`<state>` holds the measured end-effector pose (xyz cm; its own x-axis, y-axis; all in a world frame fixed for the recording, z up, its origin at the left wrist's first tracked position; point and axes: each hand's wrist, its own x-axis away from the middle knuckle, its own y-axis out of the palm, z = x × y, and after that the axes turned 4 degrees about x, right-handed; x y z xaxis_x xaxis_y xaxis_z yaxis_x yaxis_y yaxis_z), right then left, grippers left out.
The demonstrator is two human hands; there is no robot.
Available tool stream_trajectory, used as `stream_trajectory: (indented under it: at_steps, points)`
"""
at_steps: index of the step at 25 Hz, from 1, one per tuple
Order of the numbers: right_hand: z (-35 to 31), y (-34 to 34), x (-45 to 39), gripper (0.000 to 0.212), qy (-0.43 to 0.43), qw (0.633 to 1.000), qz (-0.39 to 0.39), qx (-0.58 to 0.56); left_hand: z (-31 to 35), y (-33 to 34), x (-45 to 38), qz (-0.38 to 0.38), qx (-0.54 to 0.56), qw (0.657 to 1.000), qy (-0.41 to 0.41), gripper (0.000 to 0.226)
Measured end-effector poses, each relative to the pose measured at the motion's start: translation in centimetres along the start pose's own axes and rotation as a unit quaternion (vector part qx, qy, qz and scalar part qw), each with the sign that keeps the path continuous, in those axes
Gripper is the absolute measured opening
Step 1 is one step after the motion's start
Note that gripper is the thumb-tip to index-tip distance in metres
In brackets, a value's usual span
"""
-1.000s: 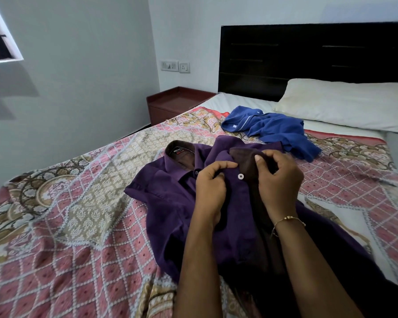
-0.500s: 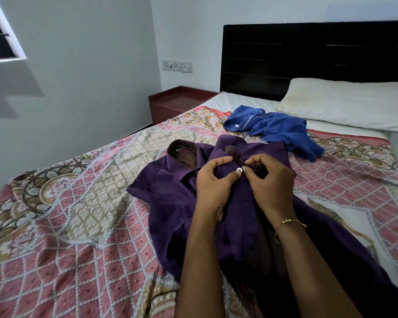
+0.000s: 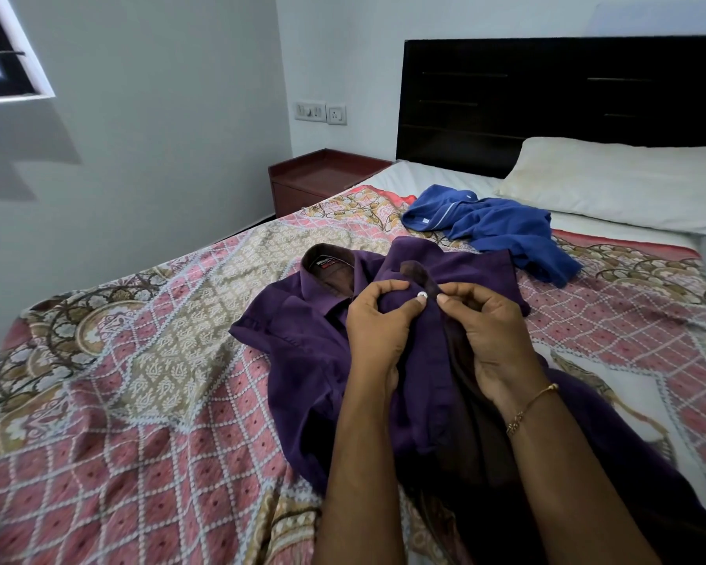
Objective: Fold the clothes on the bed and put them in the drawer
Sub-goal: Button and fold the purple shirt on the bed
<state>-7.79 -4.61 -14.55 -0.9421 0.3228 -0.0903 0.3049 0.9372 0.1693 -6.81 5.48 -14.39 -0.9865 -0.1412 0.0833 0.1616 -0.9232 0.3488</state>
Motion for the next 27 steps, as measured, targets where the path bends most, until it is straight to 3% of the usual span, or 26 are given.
stream_trajectory:
  at_steps: [4,8,11,14,22,27]
  points:
    - [0.2,0.0,0.0,0.02,-0.039,0.998,-0.007,0.051,-0.2,-0.2,-0.3,0.02,-0.015,1.0,-0.007,0.02]
    - [0.5,0.3,-0.1,0.023,-0.108,0.988,0.028,0.103,-0.5,-0.3,-0.6,0.027,-0.144,0.986,0.074,0.021]
    - [0.9,0.2,-0.1,0.023,-0.188,0.961,0.021,0.202,-0.6,-0.3,-0.6,-0.001,-0.182,0.977,0.11,0.017]
    - [1.3,0.3,-0.2,0.017,-0.232,0.937,0.031,0.26,-0.6,-0.4,-0.7,-0.02,-0.15,0.983,0.102,0.022]
    - [1.2,0.4,-0.2,0.025,-0.214,0.957,0.017,0.197,-0.4,-0.4,-0.6,-0.006,-0.112,0.99,0.082,0.02]
    - [1.0,0.3,-0.4,0.015,-0.099,0.992,-0.007,0.082,-0.7,-0.6,-0.7,0.029,-0.12,0.988,0.092,0.013]
